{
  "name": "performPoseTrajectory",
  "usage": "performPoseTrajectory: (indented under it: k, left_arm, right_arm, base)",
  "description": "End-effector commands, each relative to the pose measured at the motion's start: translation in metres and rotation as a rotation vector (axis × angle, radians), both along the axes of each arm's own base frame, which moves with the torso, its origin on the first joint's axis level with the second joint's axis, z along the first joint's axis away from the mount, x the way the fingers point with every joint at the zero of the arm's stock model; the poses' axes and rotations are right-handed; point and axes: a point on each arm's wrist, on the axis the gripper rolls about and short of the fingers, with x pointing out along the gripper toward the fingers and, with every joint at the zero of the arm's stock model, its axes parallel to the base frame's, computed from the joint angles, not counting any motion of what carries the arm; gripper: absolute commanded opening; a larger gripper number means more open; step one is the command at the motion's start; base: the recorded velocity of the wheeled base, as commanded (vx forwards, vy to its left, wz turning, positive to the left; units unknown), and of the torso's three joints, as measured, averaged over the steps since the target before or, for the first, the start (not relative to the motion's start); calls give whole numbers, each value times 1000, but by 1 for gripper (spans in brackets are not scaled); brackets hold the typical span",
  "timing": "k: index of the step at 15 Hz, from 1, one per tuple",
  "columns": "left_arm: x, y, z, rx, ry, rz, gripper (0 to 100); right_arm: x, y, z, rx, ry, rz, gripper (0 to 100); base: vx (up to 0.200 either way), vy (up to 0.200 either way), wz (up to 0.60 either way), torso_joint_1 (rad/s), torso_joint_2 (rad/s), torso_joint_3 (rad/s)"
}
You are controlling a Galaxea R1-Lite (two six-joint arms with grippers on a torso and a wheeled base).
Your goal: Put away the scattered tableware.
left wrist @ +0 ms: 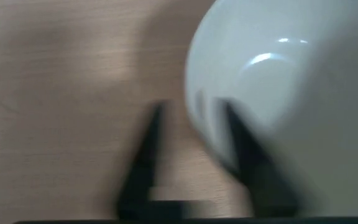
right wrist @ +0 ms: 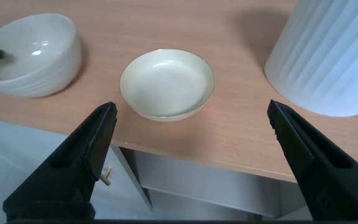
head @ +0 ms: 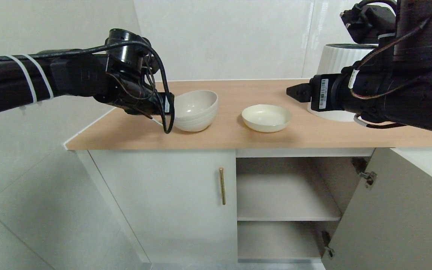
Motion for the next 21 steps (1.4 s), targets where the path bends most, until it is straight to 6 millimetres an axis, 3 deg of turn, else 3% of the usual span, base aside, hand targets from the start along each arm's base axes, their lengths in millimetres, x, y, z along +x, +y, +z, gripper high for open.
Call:
performPoseTrajectory:
  k: [1, 5, 6, 8, 10, 11, 14, 16, 19, 21]
  left_arm:
    - [0, 0, 0, -2, 1, 0, 0]
    - [-3, 1, 7, -24, -28, 8, 0]
    - [-12, 3, 21, -55, -61, 16, 0]
    - [-38, 10, 47, -107, -106, 20, 0]
    - [-84, 22, 63, -167, -113, -49, 0]
    - [-108, 29, 64, -200, -130, -86, 0]
    - [-154, 41, 39, -269, -228, -157, 0]
    - [-163, 44, 38, -288, -302, -187, 0]
    - [-165, 44, 30, -284, -276, -189, 0]
    - [-175, 47, 37, -290, -306, -191, 0]
  right_arm:
    - [0, 0, 0, 0, -1, 0, 100]
    - [0, 0, 2, 3, -4, 0, 100]
    - [0, 0, 2, 4, -5, 0, 100]
    - [4, 0, 2, 6, -5, -9, 100]
    - [14, 1, 1, 39, 10, -36, 100]
    - [18, 3, 0, 34, 36, -43, 100]
    - [23, 8, -1, 26, 157, -65, 100]
    - [32, 10, 2, 61, 209, -97, 100]
    - [54, 22, -6, 95, 280, -136, 100]
    - [69, 28, -18, 101, 298, -163, 100]
  base:
    - [0, 0, 0, 0, 0, 0]
    - [0, 0, 0, 0, 0, 0]
    - [0, 0, 0, 0, 0, 0]
    - [0, 0, 0, 0, 0, 0]
    - [0, 0, 0, 0, 0, 0]
    - [0, 0, 0, 0, 0, 0]
    - [0, 0, 0, 0, 0, 0]
    - [0, 0, 0, 0, 0, 0]
    - [0, 0, 0, 0, 0, 0]
    - [0, 0, 0, 0, 0, 0]
